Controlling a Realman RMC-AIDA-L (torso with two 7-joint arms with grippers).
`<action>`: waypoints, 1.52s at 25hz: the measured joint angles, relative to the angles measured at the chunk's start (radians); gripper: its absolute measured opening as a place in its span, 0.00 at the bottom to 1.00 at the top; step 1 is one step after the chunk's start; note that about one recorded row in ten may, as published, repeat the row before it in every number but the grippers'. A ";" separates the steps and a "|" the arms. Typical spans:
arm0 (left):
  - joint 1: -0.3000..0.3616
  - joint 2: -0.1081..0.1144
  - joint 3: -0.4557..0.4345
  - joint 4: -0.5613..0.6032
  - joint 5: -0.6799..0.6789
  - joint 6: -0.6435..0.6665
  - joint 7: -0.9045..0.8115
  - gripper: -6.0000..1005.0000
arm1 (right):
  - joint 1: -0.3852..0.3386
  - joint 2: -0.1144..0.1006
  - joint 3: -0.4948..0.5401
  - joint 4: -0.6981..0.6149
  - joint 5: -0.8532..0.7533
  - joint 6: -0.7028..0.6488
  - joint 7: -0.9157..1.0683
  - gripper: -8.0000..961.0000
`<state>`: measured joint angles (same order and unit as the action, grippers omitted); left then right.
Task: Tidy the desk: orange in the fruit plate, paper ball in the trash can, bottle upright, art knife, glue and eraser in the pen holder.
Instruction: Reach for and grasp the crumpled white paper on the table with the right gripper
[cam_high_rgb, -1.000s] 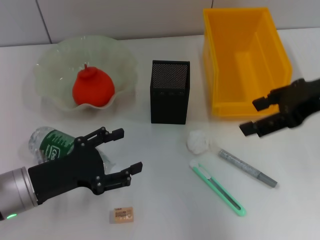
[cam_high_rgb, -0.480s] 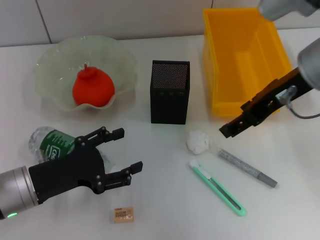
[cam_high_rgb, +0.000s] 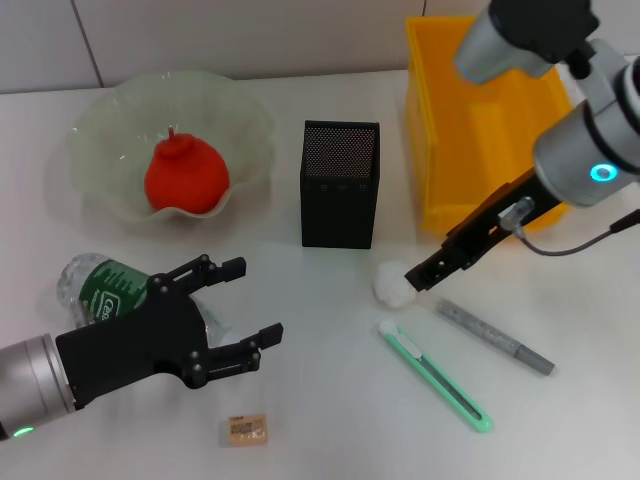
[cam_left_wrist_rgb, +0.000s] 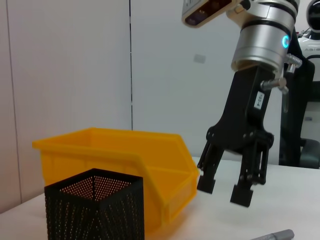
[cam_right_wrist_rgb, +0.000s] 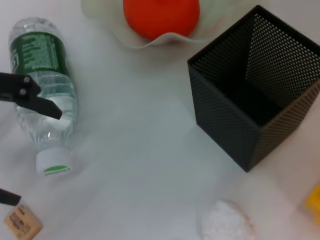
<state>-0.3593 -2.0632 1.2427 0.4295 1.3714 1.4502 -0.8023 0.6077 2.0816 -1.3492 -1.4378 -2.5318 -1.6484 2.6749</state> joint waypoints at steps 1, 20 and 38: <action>0.000 0.000 0.000 0.000 0.000 -0.002 0.000 0.84 | 0.005 0.000 -0.010 0.016 0.000 0.015 0.001 0.86; 0.000 0.000 0.018 0.000 0.001 -0.004 0.006 0.84 | 0.052 0.003 -0.121 0.212 -0.001 0.221 0.015 0.84; 0.000 -0.002 0.030 0.000 0.002 -0.005 0.008 0.84 | 0.082 0.005 -0.171 0.303 0.004 0.307 0.017 0.83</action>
<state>-0.3597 -2.0648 1.2724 0.4295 1.3730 1.4452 -0.7947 0.6892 2.0862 -1.5207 -1.1350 -2.5279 -1.3409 2.6921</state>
